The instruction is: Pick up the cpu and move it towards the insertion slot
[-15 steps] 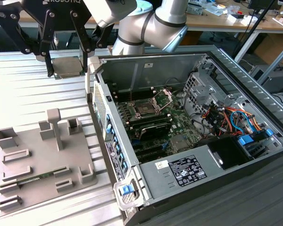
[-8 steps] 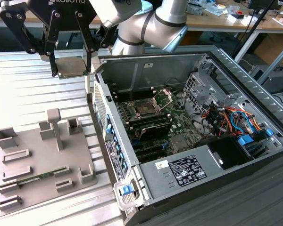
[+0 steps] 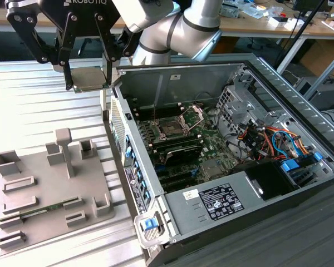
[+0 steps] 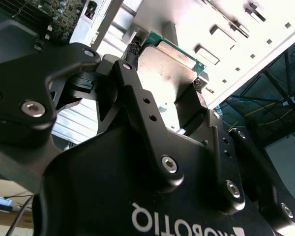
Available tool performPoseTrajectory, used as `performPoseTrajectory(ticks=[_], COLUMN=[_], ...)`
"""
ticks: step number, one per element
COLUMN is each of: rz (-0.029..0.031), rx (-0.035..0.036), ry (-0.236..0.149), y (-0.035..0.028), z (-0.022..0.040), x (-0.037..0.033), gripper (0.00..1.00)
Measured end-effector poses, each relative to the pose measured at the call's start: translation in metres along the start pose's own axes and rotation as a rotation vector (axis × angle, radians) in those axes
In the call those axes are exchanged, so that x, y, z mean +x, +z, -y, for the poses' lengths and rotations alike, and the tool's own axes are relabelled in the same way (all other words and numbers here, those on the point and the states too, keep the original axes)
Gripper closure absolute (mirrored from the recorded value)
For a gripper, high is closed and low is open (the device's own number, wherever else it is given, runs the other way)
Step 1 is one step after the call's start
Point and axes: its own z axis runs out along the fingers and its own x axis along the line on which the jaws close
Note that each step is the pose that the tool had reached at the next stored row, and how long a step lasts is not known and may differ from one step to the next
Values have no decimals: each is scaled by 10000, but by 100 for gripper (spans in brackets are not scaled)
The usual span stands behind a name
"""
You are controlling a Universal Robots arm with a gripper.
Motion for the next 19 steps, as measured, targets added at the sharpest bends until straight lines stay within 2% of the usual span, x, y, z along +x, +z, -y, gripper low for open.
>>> performPoseTrajectory(ticks=[19], rz=[0], rx=[0], ry=[0], y=[1], z=[14], x=[-178], gripper=[45])
